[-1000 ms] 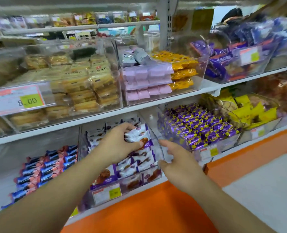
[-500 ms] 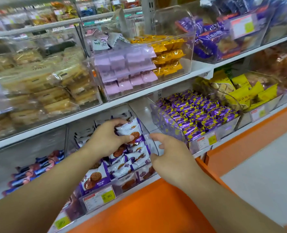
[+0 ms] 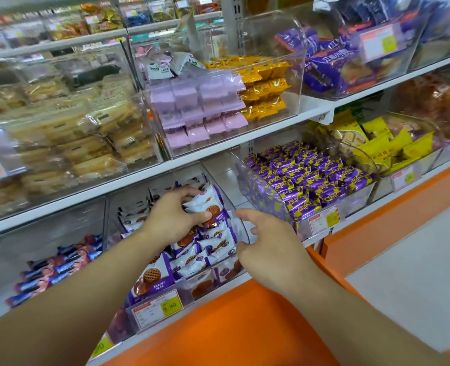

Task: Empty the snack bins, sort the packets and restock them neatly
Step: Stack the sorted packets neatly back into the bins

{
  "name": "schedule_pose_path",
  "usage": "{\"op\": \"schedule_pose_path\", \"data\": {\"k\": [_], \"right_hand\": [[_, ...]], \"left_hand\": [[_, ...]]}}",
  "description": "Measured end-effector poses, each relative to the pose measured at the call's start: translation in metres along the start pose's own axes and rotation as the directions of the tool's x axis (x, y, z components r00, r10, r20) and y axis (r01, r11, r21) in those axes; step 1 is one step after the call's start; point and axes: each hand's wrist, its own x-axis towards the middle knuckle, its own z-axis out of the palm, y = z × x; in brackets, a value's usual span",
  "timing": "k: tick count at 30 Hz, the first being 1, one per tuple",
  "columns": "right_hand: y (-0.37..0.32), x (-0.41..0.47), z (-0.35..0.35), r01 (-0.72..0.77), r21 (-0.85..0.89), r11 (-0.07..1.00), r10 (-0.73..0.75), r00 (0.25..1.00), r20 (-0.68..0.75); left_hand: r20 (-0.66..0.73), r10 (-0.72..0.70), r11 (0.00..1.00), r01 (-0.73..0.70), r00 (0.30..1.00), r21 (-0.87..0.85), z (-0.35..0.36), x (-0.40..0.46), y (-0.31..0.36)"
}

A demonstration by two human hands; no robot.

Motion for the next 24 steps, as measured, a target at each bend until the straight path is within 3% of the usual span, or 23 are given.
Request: {"op": "schedule_pose_path", "data": {"k": [5,8,12,21,24], "right_hand": [[0.000,0.001,0.001,-0.017,-0.007,1.000,0.017,1.000,0.005],[0.000,0.002,0.001,-0.005,-0.018,1.000,0.006,1.000,0.003],[0.003,0.004,0.002,-0.011,-0.036,0.999,0.011,1.000,-0.001],[0.003,0.002,0.001,0.010,-0.001,1.000,-0.010,1.000,0.008],[0.003,0.001,0.000,0.004,0.011,1.000,-0.004,1.000,0.009]], "left_hand": [[-0.026,0.083,0.969,-0.075,0.996,0.234,0.014,0.001,-0.004],[-0.035,0.156,0.882,-0.123,0.987,0.455,0.018,0.003,-0.004],[0.016,0.139,0.811,-0.123,0.990,0.572,0.019,0.004,-0.002],[0.067,0.190,0.829,-0.196,0.980,0.524,0.001,-0.003,-0.006],[0.023,0.187,0.847,-0.173,0.982,0.503,-0.011,-0.013,-0.008]]}}
